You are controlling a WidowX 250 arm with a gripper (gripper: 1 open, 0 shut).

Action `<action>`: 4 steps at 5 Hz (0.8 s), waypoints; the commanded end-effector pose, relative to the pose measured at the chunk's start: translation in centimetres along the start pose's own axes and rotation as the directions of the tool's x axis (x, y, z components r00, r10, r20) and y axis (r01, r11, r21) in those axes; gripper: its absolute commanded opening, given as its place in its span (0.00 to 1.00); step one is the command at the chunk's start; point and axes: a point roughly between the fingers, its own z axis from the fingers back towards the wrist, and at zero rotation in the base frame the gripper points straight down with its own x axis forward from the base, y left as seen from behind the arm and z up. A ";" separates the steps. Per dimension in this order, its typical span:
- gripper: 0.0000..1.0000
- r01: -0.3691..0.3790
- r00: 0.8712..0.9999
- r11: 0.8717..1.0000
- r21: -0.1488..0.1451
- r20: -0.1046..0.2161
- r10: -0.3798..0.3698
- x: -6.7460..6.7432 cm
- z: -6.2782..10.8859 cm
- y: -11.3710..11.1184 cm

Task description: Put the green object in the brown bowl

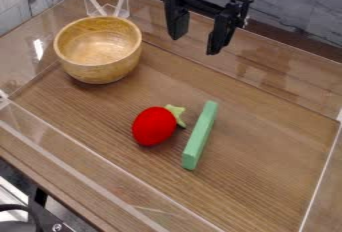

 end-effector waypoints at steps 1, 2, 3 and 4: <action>1.00 0.061 0.998 0.998 -0.003 -0.022 -0.061 -1.6 -1.1 -0.4; 1.00 0.101 0.994 0.995 -0.008 -0.041 -0.101 -3.1 -3.2 -2.0; 1.00 0.103 0.994 0.995 -0.015 -0.036 -0.103 -3.7 -5.4 -3.8; 1.00 0.040 0.999 0.999 -0.021 -0.019 -0.041 -4.2 -7.5 -5.1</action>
